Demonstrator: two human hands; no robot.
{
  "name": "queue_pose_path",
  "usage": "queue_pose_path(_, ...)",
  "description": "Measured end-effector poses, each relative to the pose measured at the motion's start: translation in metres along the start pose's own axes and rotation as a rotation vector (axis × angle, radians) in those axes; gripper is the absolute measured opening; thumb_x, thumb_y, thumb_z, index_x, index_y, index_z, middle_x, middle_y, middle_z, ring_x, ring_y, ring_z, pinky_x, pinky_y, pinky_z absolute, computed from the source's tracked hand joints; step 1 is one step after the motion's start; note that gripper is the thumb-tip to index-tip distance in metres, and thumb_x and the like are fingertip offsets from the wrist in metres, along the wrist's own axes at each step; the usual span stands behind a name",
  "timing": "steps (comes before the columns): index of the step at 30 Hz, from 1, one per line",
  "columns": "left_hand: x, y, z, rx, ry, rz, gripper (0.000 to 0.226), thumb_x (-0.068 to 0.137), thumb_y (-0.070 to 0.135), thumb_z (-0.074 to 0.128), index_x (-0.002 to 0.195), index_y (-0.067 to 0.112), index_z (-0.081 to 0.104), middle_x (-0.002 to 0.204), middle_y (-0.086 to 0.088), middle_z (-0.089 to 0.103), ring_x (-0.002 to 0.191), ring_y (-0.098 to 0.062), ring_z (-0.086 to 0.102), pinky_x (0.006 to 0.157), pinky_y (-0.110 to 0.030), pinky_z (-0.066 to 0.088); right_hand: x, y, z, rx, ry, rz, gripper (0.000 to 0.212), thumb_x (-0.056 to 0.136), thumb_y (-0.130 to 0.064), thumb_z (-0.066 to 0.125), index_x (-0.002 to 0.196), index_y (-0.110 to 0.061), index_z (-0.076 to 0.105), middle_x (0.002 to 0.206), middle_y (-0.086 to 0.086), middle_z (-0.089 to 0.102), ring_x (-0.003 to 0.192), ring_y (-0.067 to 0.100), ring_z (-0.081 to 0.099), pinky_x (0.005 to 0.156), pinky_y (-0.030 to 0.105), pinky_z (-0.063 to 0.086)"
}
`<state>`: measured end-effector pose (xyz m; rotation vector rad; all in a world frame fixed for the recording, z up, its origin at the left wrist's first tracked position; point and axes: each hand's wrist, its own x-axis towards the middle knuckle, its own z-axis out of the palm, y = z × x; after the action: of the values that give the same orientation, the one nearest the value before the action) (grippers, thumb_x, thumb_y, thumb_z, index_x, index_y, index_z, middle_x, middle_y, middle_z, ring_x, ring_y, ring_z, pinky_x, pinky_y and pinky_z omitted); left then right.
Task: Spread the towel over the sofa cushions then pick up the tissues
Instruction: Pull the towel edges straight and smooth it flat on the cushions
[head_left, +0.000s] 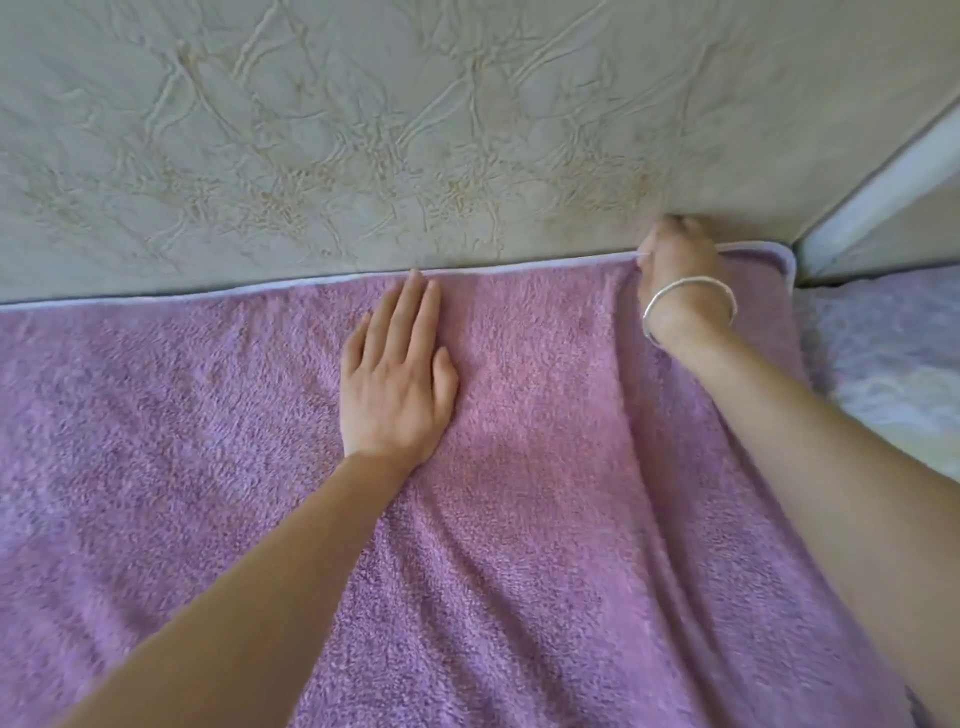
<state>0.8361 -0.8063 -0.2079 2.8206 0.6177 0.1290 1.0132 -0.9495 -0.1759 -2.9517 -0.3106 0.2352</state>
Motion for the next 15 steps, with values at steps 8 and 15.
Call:
queue_pose_path(8, 0.002, -0.003, 0.002, 0.014, 0.019, 0.021, 0.058, 0.085, 0.031, 0.024, 0.136, 0.012, 0.042, 0.142, -0.008, 0.045, 0.132, -0.026, 0.041, 0.104, -0.033, 0.018, -0.002, 0.013, -0.001, 0.159, 0.005, -0.096, 0.021, 0.091, -0.012, 0.052, 0.105, 0.002, 0.06, 0.119, 0.022, 0.055, 0.107, 0.035, 0.055, 0.089, 0.038, 0.037)
queue_pose_path(15, 0.002, 0.002, -0.003, 0.038, 0.006, 0.017, 0.059, 0.086, 0.035, 0.019, 0.136, 0.014, 0.042, 0.143, -0.007, 0.045, 0.134, -0.025, 0.038, 0.106, -0.042, 0.028, -0.027, 0.053, -0.016, 0.044, 0.086, -0.118, 0.039, 0.091, -0.01, 0.045, 0.129, -0.012, 0.051, 0.127, 0.018, 0.054, 0.12, 0.031, 0.047, 0.106, 0.033, 0.03)
